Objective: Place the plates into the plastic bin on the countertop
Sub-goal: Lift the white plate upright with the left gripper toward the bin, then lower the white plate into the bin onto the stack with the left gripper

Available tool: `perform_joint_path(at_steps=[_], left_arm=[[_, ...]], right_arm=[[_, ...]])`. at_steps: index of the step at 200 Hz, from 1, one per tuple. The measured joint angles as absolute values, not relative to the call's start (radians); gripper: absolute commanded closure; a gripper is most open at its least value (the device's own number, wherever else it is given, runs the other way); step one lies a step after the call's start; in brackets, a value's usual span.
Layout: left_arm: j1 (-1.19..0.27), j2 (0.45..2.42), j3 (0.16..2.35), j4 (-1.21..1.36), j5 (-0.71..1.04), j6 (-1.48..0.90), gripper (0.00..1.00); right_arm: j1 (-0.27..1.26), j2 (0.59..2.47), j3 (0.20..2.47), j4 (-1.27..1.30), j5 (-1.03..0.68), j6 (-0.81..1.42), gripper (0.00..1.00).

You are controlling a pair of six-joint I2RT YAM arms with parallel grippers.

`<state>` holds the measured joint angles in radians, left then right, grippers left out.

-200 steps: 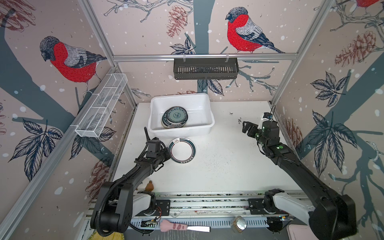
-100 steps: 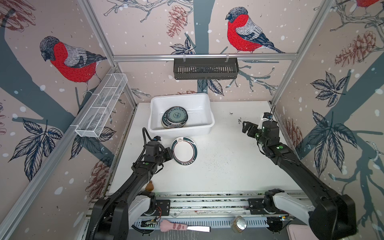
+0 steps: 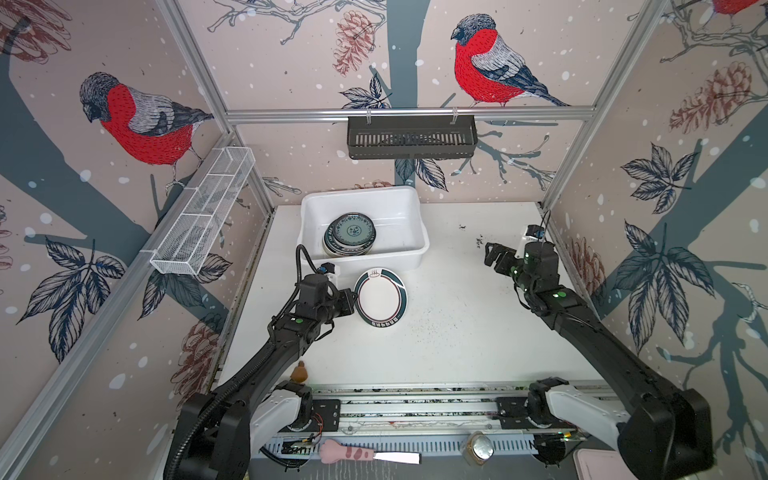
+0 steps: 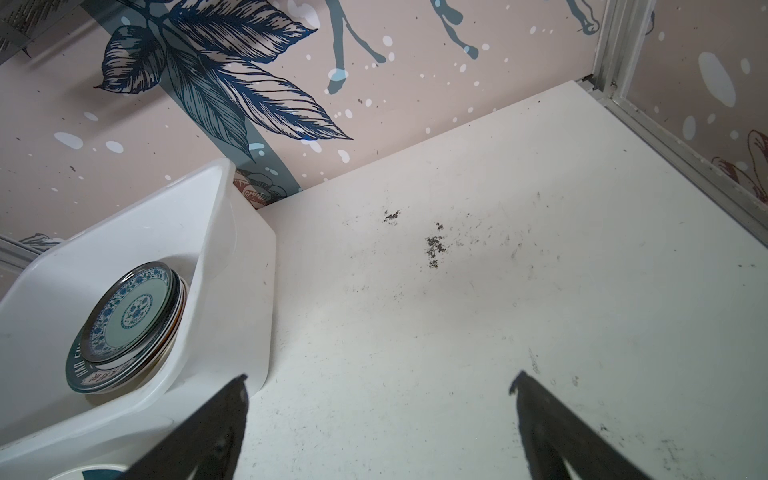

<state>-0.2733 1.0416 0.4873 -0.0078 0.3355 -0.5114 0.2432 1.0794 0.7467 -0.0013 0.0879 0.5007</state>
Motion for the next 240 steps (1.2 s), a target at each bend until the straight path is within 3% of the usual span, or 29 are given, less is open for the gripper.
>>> perform_joint_path(at_steps=[175,240], left_arm=[[-0.337,1.325,0.858,0.115,0.434,-0.497,1.00],[-0.217,1.465,0.982,0.234,0.471,-0.513,1.00]], right_arm=[[0.243,1.060,0.751,-0.008,0.107,0.496,0.01],[0.241,1.044,0.753,-0.015,0.132,0.493,0.01]])
